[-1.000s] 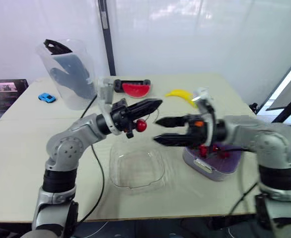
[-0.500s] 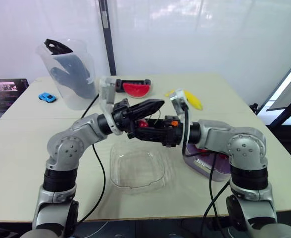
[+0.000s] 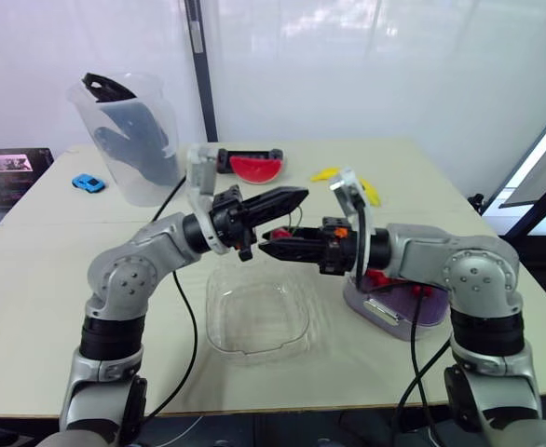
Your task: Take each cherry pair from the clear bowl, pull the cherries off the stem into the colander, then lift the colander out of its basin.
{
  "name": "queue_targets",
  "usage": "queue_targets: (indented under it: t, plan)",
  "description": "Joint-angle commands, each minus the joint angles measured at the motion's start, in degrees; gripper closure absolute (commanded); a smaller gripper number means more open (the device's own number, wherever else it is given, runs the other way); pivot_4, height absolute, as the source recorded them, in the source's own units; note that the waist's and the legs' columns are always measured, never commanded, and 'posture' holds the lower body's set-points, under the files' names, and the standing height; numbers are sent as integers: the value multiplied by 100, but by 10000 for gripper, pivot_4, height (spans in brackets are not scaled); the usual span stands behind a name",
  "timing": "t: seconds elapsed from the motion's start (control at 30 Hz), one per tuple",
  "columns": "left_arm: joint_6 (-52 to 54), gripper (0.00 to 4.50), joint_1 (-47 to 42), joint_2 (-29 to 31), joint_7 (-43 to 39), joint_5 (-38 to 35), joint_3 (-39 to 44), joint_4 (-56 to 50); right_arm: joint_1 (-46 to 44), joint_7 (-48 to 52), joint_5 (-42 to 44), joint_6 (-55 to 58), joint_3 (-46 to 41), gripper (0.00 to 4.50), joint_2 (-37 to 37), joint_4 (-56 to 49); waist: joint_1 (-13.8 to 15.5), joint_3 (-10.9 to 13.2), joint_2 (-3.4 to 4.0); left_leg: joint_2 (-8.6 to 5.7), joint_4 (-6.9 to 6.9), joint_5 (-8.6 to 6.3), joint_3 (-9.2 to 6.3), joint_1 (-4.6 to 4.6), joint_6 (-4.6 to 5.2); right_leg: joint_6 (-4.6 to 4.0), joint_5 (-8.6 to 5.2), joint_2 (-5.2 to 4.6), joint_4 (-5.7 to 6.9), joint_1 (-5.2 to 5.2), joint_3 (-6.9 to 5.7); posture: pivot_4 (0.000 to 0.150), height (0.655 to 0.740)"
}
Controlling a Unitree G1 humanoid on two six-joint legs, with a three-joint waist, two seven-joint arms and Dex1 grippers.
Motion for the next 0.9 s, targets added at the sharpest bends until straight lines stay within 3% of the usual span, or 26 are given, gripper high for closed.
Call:
queue_targets:
  t: [0.03, 0.2, 0.63, 0.9]
  plan:
    - [-53, 45000, -65, 11, -40, -21, 19, -162, -16, 140, -24, -66, 47, 32824, -119, -30, 1, 0, 0, 0, 0, 0, 0, 0, 0, 0, 0, 0, 0, 0, 0, 1500, 7400]
    - [-89, 45000, -147, -31, -58, 25, -51, -134, 20, 276, -213, -112, 287, 35474, -283, -77, 3, 0, 0, 0, 0, 0, 0, 0, 1, 0, 0, 0, -1, 1, 0, 1500, 7400]
    - [-121, 45000, -131, 84, -221, 133, -56, -50, 347, 726, -604, -118, 903, 35474, -1038, -636, 10, 0, 0, 0, 0, -1, 0, 0, 2, 0, 0, 0, -4, 2, 0, 1500, 7400]
    - [-170, 45000, -168, 410, -423, 275, 89, 138, 657, 1050, -692, -225, 472, 35474, -1723, -728, 21, 0, 0, 0, -1, -1, 0, 0, 3, 0, 0, 0, -5, 2, 0, 1500, 7400]
